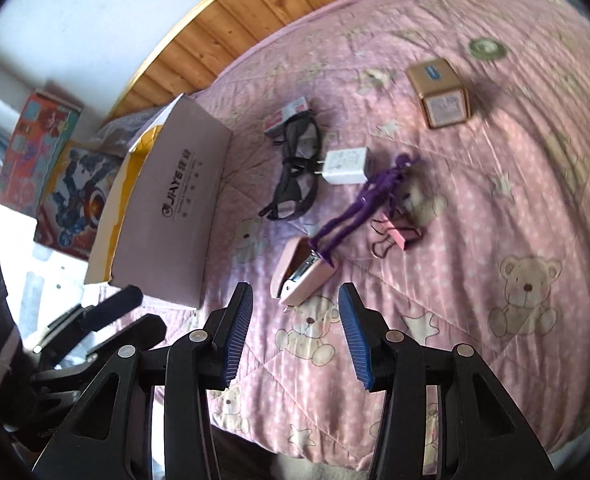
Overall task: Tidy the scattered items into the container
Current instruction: 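Move both tools back toward the pink stapler and purple figure, then grasp the pink stapler with the left tool while the right tool grasps the purple figure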
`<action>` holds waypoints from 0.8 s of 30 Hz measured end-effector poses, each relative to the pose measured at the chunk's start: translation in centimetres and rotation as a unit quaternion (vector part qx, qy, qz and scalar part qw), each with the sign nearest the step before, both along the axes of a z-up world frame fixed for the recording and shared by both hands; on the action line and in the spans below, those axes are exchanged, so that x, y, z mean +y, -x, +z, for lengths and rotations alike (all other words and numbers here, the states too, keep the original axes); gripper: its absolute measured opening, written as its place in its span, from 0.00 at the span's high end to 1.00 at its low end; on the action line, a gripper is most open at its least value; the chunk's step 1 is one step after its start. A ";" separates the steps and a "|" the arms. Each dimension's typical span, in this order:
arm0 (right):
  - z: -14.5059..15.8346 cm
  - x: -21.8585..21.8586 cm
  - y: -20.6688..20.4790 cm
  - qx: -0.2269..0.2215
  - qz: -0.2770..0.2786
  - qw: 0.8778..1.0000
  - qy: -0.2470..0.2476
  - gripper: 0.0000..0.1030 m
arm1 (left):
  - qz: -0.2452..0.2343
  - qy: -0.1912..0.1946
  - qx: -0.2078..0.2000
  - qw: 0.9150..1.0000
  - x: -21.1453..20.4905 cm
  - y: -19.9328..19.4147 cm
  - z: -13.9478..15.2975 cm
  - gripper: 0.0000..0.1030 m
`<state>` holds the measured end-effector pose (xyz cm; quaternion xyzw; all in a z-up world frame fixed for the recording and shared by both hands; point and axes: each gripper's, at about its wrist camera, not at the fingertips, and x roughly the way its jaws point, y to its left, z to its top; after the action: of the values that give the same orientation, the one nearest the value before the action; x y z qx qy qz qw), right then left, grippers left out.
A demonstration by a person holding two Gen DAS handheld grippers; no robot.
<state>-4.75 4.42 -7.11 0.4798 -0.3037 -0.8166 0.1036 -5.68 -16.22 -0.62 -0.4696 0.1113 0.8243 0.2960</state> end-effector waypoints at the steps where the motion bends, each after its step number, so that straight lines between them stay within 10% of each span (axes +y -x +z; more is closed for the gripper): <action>1: -0.8 0.6 0.1 -0.005 -0.009 1.000 0.024 0.53 | -0.002 -0.002 -0.009 1.000 0.5 0.2 -0.7 0.44; 9: -5.7 3.1 2.5 -0.026 -0.067 0.985 0.159 0.53 | -0.006 -0.016 -0.067 0.998 3.8 2.1 -5.8 0.44; 19: -8.5 4.4 7.1 -0.034 -0.109 0.976 0.185 0.57 | -0.015 0.010 -0.082 0.996 7.2 4.4 -10.7 0.44; 24: -9.1 4.6 8.0 -0.041 -0.107 0.979 0.171 0.85 | -0.023 -0.005 -0.066 0.998 7.7 4.8 -11.3 0.35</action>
<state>-12.78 9.00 -16.23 0.4530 -0.4926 -0.7384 0.0832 -10.44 -8.52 -11.90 -0.5189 0.0979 0.7851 0.3236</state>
